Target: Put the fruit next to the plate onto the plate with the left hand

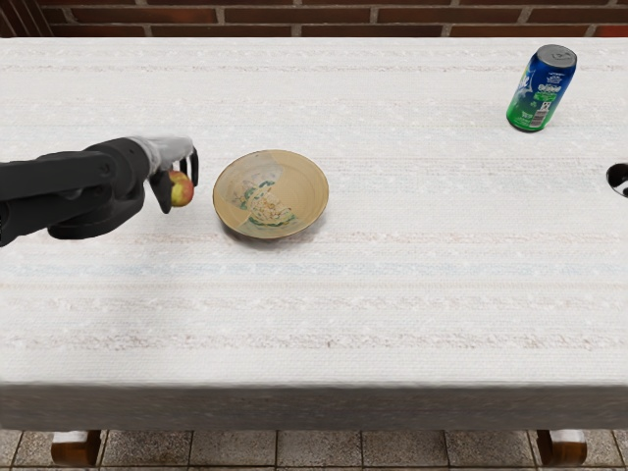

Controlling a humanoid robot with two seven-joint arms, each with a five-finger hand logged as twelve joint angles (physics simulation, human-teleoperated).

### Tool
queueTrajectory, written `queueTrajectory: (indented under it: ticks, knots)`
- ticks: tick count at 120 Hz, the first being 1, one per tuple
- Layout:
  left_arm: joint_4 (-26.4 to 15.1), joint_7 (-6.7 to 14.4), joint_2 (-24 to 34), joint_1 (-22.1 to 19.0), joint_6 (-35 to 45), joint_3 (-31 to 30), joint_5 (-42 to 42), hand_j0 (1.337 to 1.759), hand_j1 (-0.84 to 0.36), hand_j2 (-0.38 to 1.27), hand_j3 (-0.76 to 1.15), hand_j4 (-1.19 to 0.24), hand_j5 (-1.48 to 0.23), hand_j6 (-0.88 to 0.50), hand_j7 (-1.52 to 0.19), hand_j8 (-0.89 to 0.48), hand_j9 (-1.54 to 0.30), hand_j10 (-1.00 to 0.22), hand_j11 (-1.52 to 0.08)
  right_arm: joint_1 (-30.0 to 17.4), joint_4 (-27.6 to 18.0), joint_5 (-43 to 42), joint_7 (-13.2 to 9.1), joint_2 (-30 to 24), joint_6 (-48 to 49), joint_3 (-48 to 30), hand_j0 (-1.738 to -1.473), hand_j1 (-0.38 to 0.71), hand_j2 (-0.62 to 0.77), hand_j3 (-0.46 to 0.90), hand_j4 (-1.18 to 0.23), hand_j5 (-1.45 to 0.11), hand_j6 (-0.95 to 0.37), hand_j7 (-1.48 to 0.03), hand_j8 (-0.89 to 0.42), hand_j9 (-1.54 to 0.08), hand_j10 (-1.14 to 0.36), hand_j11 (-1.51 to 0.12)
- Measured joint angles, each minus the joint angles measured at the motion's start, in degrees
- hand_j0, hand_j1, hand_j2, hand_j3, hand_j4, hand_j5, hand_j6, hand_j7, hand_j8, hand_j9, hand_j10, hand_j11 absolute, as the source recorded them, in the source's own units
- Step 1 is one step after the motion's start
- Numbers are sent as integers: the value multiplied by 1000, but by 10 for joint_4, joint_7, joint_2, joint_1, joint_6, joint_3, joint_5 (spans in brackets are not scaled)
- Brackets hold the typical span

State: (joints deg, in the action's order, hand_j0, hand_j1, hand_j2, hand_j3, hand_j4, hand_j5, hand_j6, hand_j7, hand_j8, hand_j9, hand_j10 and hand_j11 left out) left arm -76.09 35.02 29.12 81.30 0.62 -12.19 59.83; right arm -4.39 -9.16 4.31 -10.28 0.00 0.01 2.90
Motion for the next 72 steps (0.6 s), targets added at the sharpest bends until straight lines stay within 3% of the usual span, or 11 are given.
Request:
queueTrajectory:
  ticks: [29, 58, 72]
  knots:
    - [0, 0, -8, 11, -30, 49, -16, 1654, -295, 337, 0, -609, -971, -422, -944, -481, -956, -713, -957, 0, 0, 0, 0, 0, 0, 0, -1658, -349, 0, 0, 0, 0, 0, 0, 0, 0, 0, 0]
    - [4, 0, -54, 10, -21, 91, -14, 1655, -307, 380, 0, -610, -987, -417, -944, -486, -953, -713, -954, 0, 7, 1, 0, 0, 0, 0, -1658, -349, 0, 0, 0, 0, 0, 0, 0, 0, 0, 0]
    - [27, 0, -93, 3, -19, 97, -12, 1655, -317, 414, 0, -608, -989, -416, -943, -487, -953, -712, -955, 0, 8, 1, 0, 0, 0, 0, -1658, -349, 0, 0, 0, 0, 0, 0, 0, 0, 0, 0]
